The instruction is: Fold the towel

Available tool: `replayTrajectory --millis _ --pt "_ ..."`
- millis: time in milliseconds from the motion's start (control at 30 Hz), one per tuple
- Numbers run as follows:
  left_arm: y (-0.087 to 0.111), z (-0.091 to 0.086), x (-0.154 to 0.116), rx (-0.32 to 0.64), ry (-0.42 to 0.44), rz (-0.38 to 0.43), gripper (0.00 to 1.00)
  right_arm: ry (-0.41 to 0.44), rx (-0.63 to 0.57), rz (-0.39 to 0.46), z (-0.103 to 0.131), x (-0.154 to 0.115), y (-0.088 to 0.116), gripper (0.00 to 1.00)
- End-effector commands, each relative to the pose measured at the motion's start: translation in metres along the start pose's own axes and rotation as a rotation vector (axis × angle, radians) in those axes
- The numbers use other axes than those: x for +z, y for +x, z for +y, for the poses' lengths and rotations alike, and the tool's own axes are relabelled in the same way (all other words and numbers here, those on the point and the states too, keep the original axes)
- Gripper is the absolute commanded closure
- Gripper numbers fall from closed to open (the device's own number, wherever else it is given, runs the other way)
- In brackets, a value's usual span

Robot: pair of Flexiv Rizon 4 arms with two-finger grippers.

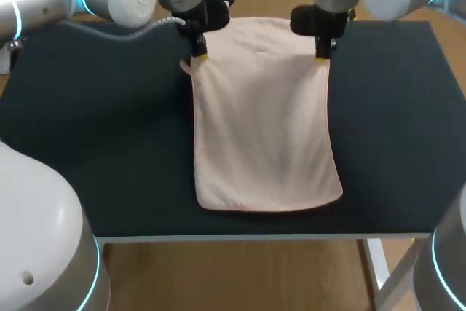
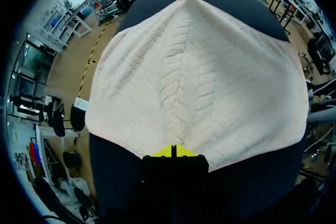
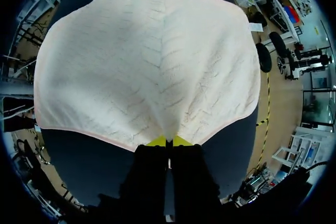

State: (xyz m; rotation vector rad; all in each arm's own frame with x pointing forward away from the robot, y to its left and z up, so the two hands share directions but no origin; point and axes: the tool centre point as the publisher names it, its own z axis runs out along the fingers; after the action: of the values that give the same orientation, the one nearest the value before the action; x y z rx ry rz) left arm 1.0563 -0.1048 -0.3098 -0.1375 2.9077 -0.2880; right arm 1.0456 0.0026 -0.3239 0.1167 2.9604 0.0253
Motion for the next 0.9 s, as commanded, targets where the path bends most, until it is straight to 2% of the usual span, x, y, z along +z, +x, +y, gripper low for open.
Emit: replayTrajectory --millis 33,167,233,433,767,900 --pt "-0.008 0.001 -0.078 -0.006 -0.028 -0.072 1.00 -0.017 -0.021 -0.045 -0.005 -0.073 -0.002 1.00" --pt "-0.036 -0.009 -0.125 -0.009 -0.032 -0.179 1.00 -0.031 -0.069 -0.144 0.003 -0.123 -0.022 1.00" --pt "-0.046 -0.013 -0.141 -0.011 -0.030 -0.207 1.00 -0.030 -0.086 -0.173 0.006 -0.137 -0.031 1.00" --pt "-0.086 -0.028 -0.198 -0.019 -0.061 -0.361 1.00 -0.039 -0.137 -0.280 0.019 -0.191 -0.069 1.00" --pt "-0.146 -0.032 -0.254 -0.081 -0.055 -0.514 1.00 -0.064 -0.183 -0.382 0.034 -0.250 -0.134 1.00" --pt "-0.162 -0.033 -0.264 -0.110 -0.024 -0.547 1.00 -0.052 -0.190 -0.407 0.041 -0.258 -0.161 1.00"
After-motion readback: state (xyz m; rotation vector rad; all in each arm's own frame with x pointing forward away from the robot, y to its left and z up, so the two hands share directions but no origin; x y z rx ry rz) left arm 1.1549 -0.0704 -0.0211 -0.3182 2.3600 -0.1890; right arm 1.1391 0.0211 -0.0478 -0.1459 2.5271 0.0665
